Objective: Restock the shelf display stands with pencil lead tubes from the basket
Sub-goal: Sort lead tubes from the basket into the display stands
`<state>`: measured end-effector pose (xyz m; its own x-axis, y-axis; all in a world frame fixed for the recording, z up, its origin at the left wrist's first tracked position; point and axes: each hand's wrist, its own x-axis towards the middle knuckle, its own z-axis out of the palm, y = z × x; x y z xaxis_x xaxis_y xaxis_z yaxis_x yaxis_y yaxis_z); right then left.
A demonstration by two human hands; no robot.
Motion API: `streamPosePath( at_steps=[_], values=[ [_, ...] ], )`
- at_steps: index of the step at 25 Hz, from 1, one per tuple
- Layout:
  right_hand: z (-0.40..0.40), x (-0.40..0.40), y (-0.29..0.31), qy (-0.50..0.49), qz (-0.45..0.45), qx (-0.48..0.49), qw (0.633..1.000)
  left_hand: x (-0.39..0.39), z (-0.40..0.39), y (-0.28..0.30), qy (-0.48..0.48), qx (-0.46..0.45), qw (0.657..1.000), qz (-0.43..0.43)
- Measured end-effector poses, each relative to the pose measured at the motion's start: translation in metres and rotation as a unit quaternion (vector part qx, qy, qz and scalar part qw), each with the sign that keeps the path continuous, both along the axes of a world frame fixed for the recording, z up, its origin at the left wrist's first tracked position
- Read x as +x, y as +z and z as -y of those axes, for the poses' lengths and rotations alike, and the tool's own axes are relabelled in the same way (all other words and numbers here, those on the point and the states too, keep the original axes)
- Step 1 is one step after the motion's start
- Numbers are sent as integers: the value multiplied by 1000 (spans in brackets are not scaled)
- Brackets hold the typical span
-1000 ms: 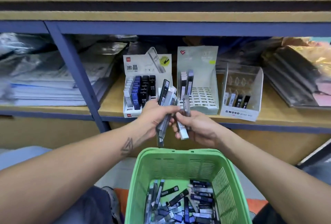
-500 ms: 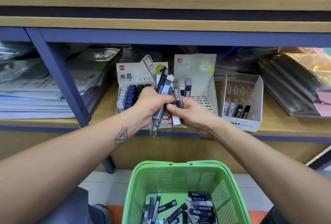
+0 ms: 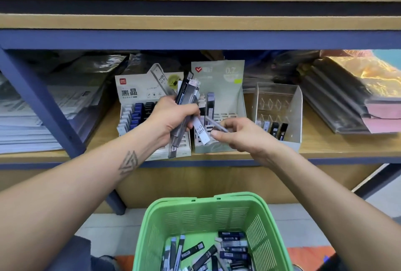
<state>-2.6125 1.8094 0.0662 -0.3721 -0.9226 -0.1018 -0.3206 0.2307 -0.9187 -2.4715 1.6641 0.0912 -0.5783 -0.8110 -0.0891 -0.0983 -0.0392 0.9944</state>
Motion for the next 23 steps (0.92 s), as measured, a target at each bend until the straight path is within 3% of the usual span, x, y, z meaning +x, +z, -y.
streamPosePath(
  at_steps=[3,4,7,11,19,23],
  values=[
    [-2,-2,-4,7,154,-27,988,2,-1,0,-35,16,999,9],
    [-2,-4,-4,12,163,-36,986,3,-1,1,-37,17,999,15],
    [-3,-8,-3,15,58,-71,996,10,1,5,-33,8,999,33],
    [-4,-12,-3,-79,38,-125,988,17,7,15,-9,-15,998,61],
    [6,2,9,-63,72,-171,981,41,23,43,27,-64,996,57],
    [18,14,23,-52,-21,-170,984,57,39,56,60,-88,993,59]
  ],
)
